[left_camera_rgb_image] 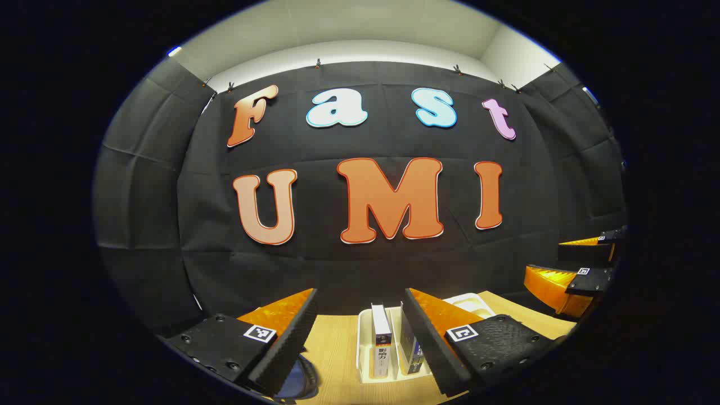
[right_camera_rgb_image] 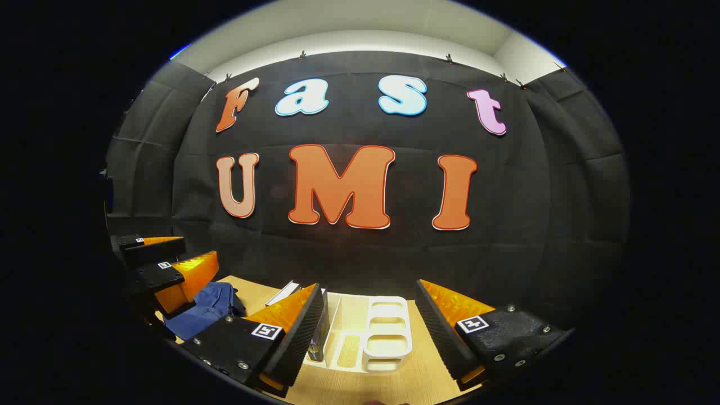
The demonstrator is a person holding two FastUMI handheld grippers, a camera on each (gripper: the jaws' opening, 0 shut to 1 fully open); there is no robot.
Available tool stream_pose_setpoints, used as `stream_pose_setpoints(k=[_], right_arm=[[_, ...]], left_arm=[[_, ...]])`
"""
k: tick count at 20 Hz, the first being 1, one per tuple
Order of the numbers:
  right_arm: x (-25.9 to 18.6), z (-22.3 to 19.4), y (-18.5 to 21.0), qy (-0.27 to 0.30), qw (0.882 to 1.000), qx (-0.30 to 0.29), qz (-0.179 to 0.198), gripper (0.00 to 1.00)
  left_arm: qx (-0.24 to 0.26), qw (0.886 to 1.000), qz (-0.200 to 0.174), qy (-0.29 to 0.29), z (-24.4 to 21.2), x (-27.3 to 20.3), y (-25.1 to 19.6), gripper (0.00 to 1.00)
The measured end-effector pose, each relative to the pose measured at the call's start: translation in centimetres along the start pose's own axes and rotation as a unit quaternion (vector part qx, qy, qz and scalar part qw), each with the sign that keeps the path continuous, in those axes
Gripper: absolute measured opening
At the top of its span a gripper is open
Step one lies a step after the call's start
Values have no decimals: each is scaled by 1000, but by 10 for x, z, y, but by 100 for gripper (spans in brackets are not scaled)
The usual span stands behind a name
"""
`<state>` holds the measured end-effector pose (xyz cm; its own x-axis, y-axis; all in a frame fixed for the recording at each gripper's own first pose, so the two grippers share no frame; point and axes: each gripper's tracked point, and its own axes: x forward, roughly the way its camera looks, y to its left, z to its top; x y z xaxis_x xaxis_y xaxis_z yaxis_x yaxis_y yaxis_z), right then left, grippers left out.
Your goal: Open the schoolbag, grab two books from the bookshelf and put them into the schoolbag.
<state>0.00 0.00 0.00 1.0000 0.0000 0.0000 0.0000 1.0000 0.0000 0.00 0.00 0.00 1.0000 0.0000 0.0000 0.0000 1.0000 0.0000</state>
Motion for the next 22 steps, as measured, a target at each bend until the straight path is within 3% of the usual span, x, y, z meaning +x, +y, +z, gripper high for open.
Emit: stream_pose_setpoints(k=[11, 22], right_arm=[[-5, -2, 2, 4, 1000, 0, -2, 97], [-13, -4, -3, 5, 1000, 1, 0, 97]], left_arm=[[8, 1000, 2, -3, -2, -6, 0, 94], [10, 1000, -24, 10, -7, -6, -20, 95]])
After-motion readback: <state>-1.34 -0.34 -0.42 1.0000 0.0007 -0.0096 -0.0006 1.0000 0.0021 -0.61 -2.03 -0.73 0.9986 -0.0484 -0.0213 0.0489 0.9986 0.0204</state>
